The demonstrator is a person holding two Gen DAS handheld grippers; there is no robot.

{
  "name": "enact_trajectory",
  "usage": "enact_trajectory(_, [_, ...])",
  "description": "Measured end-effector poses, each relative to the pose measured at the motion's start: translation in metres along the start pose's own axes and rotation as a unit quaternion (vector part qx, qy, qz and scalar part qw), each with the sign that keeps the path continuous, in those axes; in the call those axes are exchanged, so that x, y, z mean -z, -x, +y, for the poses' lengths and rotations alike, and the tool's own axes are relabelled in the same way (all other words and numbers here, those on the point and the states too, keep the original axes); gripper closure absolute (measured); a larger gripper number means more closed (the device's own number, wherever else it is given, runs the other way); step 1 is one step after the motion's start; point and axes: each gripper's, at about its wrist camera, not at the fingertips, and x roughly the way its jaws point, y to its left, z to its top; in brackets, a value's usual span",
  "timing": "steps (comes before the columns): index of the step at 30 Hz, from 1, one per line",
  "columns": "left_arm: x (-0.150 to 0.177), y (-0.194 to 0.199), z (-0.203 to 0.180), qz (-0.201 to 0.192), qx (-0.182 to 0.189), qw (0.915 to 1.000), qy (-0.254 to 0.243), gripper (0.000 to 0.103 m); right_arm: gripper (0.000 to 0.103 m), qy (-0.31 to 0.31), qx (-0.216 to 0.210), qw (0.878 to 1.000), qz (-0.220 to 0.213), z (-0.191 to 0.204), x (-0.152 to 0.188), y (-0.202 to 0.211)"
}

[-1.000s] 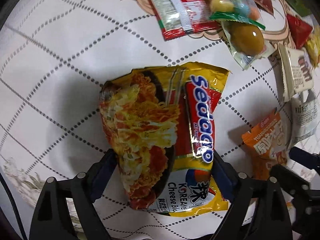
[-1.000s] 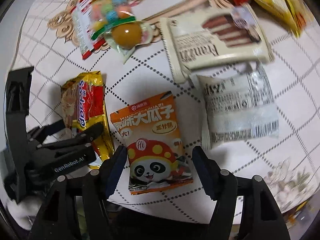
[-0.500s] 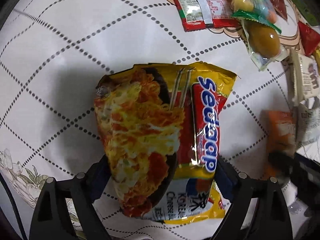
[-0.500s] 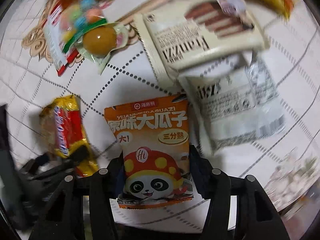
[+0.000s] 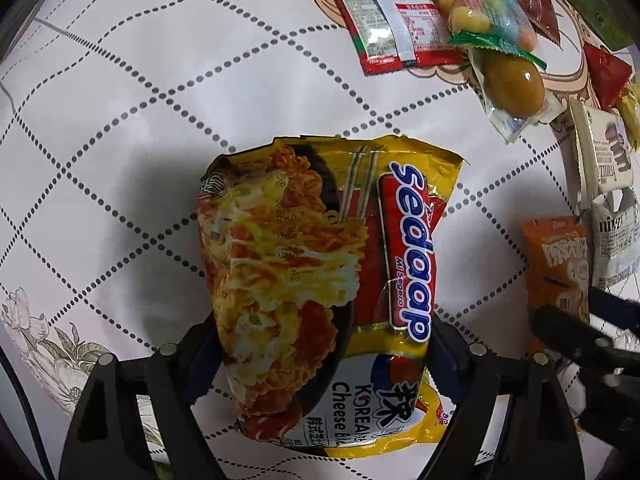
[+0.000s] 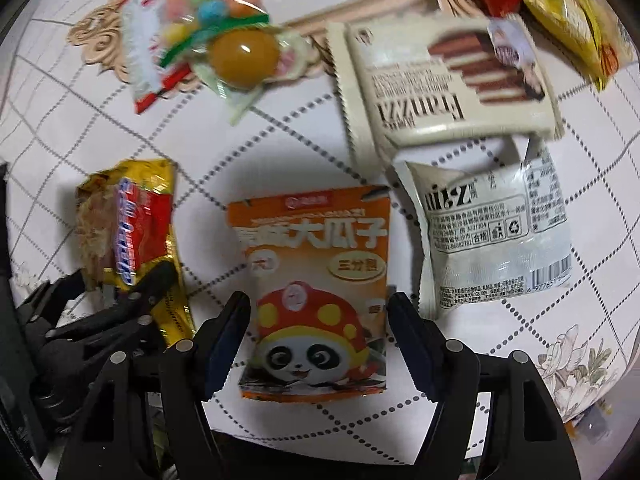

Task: Organize snacks
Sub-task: 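Carry both packs into the cardboard box and open both tools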

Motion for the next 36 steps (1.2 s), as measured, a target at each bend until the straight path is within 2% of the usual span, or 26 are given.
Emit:
enact_trajectory(3, [0.001,-0.007,0.006,0.003,0.002,1.0,-0.002,0.018,0.029,-0.008,-0.002,1.0,0.007,0.0,-0.007,-0.002])
enact_trajectory(5, [0.002,-0.01,0.013,0.007,0.004,1.0,-0.002,0.018,0.029,-0.011,-0.002,1.0,0.021,-0.017,-0.017,0.001])
enact_trajectory(7, [-0.003,-0.01,0.002,0.009,0.003,1.0,0.0,0.018,0.031,-0.011,-0.002,0.999,0.037,-0.023,-0.025,-0.011])
enact_trajectory(9, [-0.002,-0.01,0.003,0.008,0.002,1.0,0.0,0.018,0.038,-0.006,0.008,0.999,0.032,-0.023,-0.025,-0.015])
enact_trajectory(10, [-0.001,-0.007,0.003,0.007,0.0,1.0,0.001,0.018,0.046,-0.002,0.016,1.0,0.024,-0.032,-0.02,-0.008])
enact_trajectory(19, [0.012,0.035,-0.005,-0.026,0.0,0.9996,0.007,0.018,0.048,-0.018,0.0,0.999,-0.032,-0.026,0.017,0.014])
enact_trajectory(24, [0.02,0.072,-0.008,-0.072,0.0,0.9973,-0.011,0.018,0.048,-0.028,-0.028,0.997,-0.071,-0.03,0.032,0.046])
enact_trajectory(28, [0.021,0.112,-0.011,-0.113,0.012,0.9934,-0.017,0.018,0.048,-0.024,-0.036,0.993,-0.113,-0.043,0.041,0.087])
enact_trajectory(36, [-0.007,0.199,-0.032,-0.174,0.06,0.9825,-0.029,0.018,0.048,-0.039,-0.072,0.978,-0.193,-0.065,0.02,0.192])
